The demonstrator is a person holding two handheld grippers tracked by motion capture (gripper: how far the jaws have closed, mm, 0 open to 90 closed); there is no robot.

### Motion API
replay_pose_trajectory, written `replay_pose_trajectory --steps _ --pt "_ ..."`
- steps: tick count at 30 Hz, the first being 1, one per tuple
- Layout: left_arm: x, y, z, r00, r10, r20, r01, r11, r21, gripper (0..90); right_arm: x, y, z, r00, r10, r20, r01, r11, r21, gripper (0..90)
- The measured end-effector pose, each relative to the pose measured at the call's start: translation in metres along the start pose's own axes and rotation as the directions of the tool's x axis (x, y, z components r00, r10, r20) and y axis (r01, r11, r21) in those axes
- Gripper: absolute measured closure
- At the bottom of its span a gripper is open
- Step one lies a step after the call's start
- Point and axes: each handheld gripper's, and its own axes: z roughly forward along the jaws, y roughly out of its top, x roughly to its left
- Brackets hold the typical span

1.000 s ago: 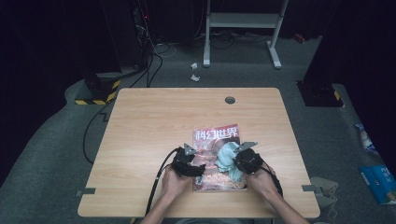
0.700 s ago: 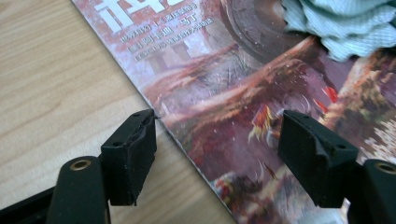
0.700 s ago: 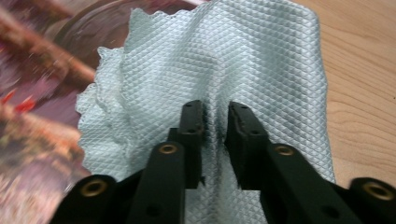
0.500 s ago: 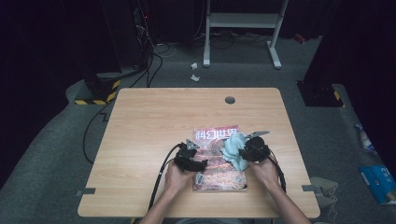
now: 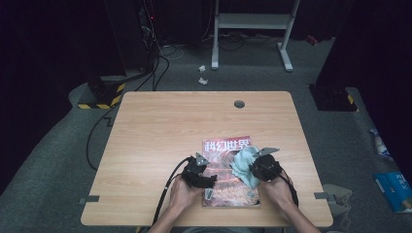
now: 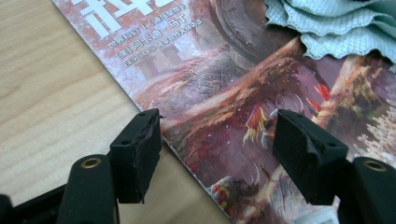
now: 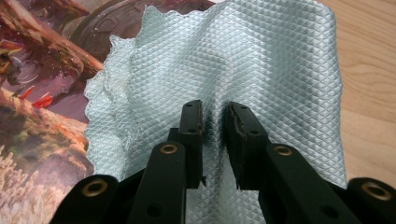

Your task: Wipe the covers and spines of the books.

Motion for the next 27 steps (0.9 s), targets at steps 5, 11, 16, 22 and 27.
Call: replay_pose_trajectory --steps 5,11,16,22,27 --pt "0.002 0.003 0.002 0.9999 0.010 -0.013 -0.010 0.9999 0.006 30.3 0.004 0.005 -0.004 0.9981 -0.038 0.050 0.038 0.999 -0.001 82.5" --pt "0.014 0.004 0.006 0.9993 -0.035 -0.010 0.035 0.9994 0.006 22.5 0.010 0.027 -0.007 0.9906 -0.102 0.092 0.104 0.994 -0.023 83.9" --pt "0.017 0.003 0.008 0.9989 -0.047 -0.001 0.047 0.9989 -0.006 19.5 0.008 0.038 0.018 0.9930 -0.102 0.058 0.099 0.994 0.053 84.1" --pt "0.018 0.004 0.010 0.9993 -0.037 -0.010 0.037 0.9992 -0.012 17.4 0.024 0.054 0.031 0.9944 -0.105 -0.008 0.105 0.993 0.054 84.1" --pt "0.018 0.004 0.010 0.9992 -0.038 -0.009 0.038 0.9992 -0.010 16.7 0.049 0.072 0.045 0.9877 -0.132 -0.084 0.135 0.990 0.031 84.1"
